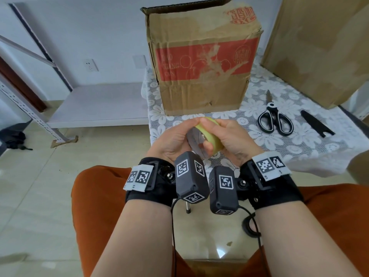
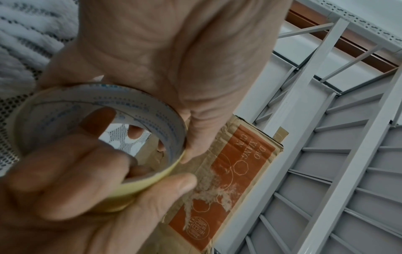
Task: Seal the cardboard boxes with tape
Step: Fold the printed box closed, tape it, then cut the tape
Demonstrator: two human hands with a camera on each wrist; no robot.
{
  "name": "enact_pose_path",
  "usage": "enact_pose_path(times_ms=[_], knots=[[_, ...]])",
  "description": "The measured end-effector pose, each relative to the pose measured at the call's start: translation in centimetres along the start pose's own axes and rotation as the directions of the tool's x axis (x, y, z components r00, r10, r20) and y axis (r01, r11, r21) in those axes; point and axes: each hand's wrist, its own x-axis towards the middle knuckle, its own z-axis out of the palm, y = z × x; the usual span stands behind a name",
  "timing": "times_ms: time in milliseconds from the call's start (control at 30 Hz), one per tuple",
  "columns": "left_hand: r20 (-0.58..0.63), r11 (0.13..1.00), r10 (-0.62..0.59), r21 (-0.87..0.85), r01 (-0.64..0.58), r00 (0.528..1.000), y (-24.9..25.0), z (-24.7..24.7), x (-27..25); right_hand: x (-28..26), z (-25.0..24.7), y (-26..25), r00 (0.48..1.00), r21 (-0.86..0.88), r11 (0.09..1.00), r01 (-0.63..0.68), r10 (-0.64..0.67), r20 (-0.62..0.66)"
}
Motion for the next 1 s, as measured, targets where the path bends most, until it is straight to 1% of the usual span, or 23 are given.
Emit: enact_pose_path(times_ms=[33, 67, 133, 167, 200, 300, 400, 500, 533, 567, 633, 667, 700, 867, 1000], knots=[[0.001, 0.999, 0.009, 0.038, -0.009, 1.0, 0.0, 0.0, -0.1, 0.1, -0.1, 0.0, 1.0, 0.003, 1.0, 0.0, 0.0, -0.006], [0.0, 0.998, 0.013, 0.066, -0.013, 1.0, 0.1, 0.1, -0.2, 0.1, -0.3, 0.0, 1.0, 0.032, 0.999, -0.008, 0.007, 0.019], [-0.006, 0.996, 0.013, 0.088, -0.013, 1.0, 0.2, 0.1, -0.3, -0.2, -0.6, 0.0, 0.989, 0.091, 0.996, -0.002, -0.011, 0.144], [-0.005, 0.996, 0.008, 0.092, -0.007, 1.0, 0.3, 0.0, -0.3, -0.5, -0.7, -0.1, 0.982, 0.094, 0.996, 0.013, -0.03, 0.186], [0.002, 0.996, 0.001, 0.091, -0.001, 1.0, 0.3, 0.1, -0.2, -0.7, -0.6, -0.1, 0.981, 0.092, 0.996, 0.016, -0.033, 0.189], [0.0, 0.998, -0.018, 0.053, 0.017, 1.0, 0.1, 0.2, -0.2, -0.8, -0.4, -0.2, 0.993, 0.088, 0.996, -0.009, -0.001, 0.115], [0.012, 1.0, -0.022, -0.018, 0.022, 1.0, -0.1, 0.2, -0.1, -0.5, 0.0, -0.4, 0.999, 0.019, 1.0, -0.009, 0.008, 0.045], [0.021, 1.0, -0.011, 0.0, 0.011, 1.0, -0.2, 0.4, -0.2, -0.2, 0.3, -0.3, 0.998, -0.068, 0.998, 0.003, -0.008, -0.07], [0.025, 1.0, -0.008, 0.007, 0.008, 1.0, -0.2, 0.5, -0.3, -0.1, 0.2, -0.3, 0.997, -0.089, 0.996, -0.01, 0.003, -0.083], [0.024, 1.0, -0.008, 0.023, 0.007, 1.0, -0.2, 0.4, -0.4, 0.0, 0.0, -0.3, 0.999, -0.067, 0.997, -0.03, 0.027, -0.046], [0.007, 0.998, -0.007, 0.063, 0.006, 1.0, 0.0, 0.2, -0.4, -0.2, -0.5, -0.2, 0.99, 0.059, 0.997, -0.054, 0.046, 0.134], [0.0, 0.997, -0.009, 0.072, 0.009, 1.0, 0.1, 0.2, -0.4, -0.4, -0.7, -0.3, 0.981, 0.095, 0.994, -0.047, 0.029, 0.189], [0.0, 0.997, -0.01, 0.073, 0.01, 1.0, 0.1, 0.1, -0.4, -0.7, -0.7, -0.3, 0.979, 0.095, 0.995, -0.032, 0.013, 0.201], [-0.01, 0.999, -0.006, 0.041, 0.007, 1.0, -0.2, 0.1, -0.2, -0.9, -0.2, -0.2, 0.996, 0.022, 1.0, -0.008, 0.006, 0.092], [0.047, 0.996, 0.008, 0.084, -0.012, 0.999, -0.4, 0.6, -0.5, -0.4, 0.2, -0.2, 0.999, -0.031, 0.999, -0.01, 0.009, -0.044]])
